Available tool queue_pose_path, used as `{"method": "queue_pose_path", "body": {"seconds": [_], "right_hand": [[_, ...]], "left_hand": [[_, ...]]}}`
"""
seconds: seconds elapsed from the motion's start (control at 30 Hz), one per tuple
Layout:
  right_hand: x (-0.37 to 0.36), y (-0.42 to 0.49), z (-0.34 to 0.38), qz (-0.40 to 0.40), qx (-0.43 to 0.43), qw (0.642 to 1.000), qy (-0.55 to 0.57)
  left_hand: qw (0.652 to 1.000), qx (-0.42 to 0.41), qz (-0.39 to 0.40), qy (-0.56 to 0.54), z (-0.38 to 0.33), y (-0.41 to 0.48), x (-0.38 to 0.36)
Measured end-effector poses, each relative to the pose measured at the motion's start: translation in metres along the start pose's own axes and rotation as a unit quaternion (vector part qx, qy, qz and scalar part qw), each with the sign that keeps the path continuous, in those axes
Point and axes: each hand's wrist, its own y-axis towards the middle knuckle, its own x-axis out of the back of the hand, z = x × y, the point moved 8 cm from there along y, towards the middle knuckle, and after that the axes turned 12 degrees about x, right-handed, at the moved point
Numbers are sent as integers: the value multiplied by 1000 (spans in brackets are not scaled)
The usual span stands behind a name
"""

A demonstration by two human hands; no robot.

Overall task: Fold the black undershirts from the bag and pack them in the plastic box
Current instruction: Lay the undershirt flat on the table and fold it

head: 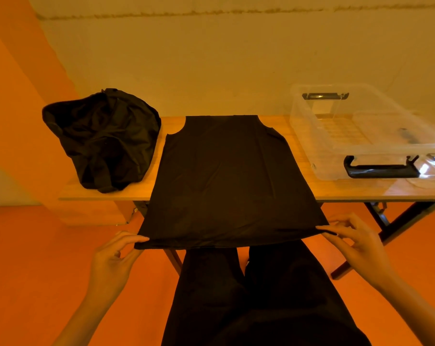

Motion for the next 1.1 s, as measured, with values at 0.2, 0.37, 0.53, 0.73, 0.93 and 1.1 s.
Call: {"method": "queue_pose_path", "body": {"seconds": [0.2, 0.37, 0.53, 0.73, 0.93, 1.1], "right_hand": [[12, 0, 14, 45, 22, 999, 10], [44, 28, 40, -11, 29, 999, 41], [58, 99, 36, -87, -37, 994, 51], [29, 195, -9, -109, -158, 980, 58], [-22, 250, -57, -101, -263, 960, -1], [-56, 273, -96, -91, -338, 937, 1]], "left_hand": [[998, -7, 30, 47, -7, -1, 7], [997, -15, 59, -45, -51, 12, 29], [998, -49, -14, -29, -93, 72, 33], [996, -2, -84, 11, -101, 159, 11], [985, 104, -123, 56, -71, 249, -19], [974, 164, -138, 80, -56, 297, -47]]}}
